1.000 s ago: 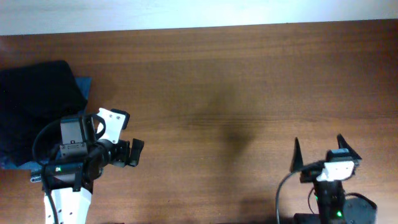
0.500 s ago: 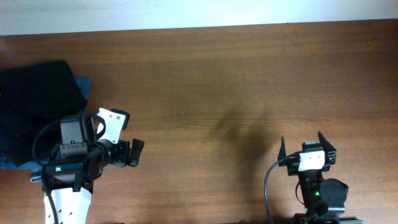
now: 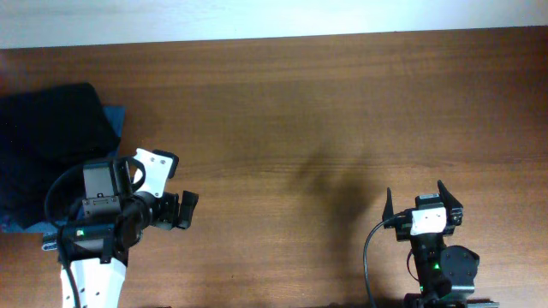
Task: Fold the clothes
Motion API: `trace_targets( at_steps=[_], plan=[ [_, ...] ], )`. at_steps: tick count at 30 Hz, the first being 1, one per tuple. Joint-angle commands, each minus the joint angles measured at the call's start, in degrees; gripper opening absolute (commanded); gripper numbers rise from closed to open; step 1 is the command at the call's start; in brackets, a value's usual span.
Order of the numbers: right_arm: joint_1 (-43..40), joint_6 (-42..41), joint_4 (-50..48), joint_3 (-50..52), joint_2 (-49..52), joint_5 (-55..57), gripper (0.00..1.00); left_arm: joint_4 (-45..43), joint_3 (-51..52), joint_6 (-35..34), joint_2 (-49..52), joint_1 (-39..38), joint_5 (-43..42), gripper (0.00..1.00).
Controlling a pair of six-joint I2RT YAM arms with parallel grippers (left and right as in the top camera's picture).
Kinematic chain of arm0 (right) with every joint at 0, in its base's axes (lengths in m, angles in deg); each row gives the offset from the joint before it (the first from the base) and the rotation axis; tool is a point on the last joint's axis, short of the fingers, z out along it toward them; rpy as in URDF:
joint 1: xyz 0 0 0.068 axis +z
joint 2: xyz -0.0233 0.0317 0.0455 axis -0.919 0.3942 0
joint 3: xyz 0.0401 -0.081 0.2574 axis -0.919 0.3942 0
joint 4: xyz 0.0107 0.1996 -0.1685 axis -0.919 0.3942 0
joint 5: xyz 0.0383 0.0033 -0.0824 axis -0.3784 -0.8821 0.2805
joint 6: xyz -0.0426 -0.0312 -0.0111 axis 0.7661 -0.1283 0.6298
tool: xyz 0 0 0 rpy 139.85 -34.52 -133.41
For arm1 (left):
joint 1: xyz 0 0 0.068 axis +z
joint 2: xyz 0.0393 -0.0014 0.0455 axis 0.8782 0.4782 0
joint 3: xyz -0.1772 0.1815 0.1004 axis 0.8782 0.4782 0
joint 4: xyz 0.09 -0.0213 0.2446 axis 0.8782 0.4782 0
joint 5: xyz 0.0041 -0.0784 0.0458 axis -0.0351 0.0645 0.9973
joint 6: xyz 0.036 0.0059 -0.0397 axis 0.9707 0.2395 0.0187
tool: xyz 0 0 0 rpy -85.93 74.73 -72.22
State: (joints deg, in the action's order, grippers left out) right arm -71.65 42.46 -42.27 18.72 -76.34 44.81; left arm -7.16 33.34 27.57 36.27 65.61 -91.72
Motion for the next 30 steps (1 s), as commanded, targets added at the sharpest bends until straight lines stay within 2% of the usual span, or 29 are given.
trace_targets(
  at_steps=[1, 12, 19, 20, 22, 26, 30],
  plan=[
    [0.35, 0.35, -0.24, 0.61, -0.52, 0.09, 0.99, -0.13, 0.33, -0.72, 0.02, -0.17, 0.2, 1.0],
    [0.35, 0.35, -0.24, 0.63, -0.52, 0.09, 0.99, -0.13, 0.33, -0.72, 0.02, -0.17, 0.2, 0.99],
    [0.35, 0.35, -0.24, 0.61, -0.52, 0.09, 0.99, 0.55, 1.05, -0.52, -5.44, -0.17, 0.26, 0.99],
    [0.35, 0.35, -0.24, 0.63, -0.52, 0.09, 0.99, 1.18, 1.42, 1.95, -6.73, -0.17, 3.69, 1.0],
    [0.35, 0.35, -0.24, 0.63, -0.52, 0.09, 0.99, 1.33, 2.78, 2.34, -9.7, -0.17, 7.13, 0.99],
    [0.35, 0.35, -0.24, 0.61, -0.52, 0.09, 0.99, -6.73, 10.43, 2.51, -18.47, -0.17, 7.39, 0.99],
    [0.35, 0.35, -0.24, 0.61, -0.52, 0.09, 0.99, -20.96, 22.27, 2.49, -30.58, -0.17, 7.32, 0.99]
  ],
)
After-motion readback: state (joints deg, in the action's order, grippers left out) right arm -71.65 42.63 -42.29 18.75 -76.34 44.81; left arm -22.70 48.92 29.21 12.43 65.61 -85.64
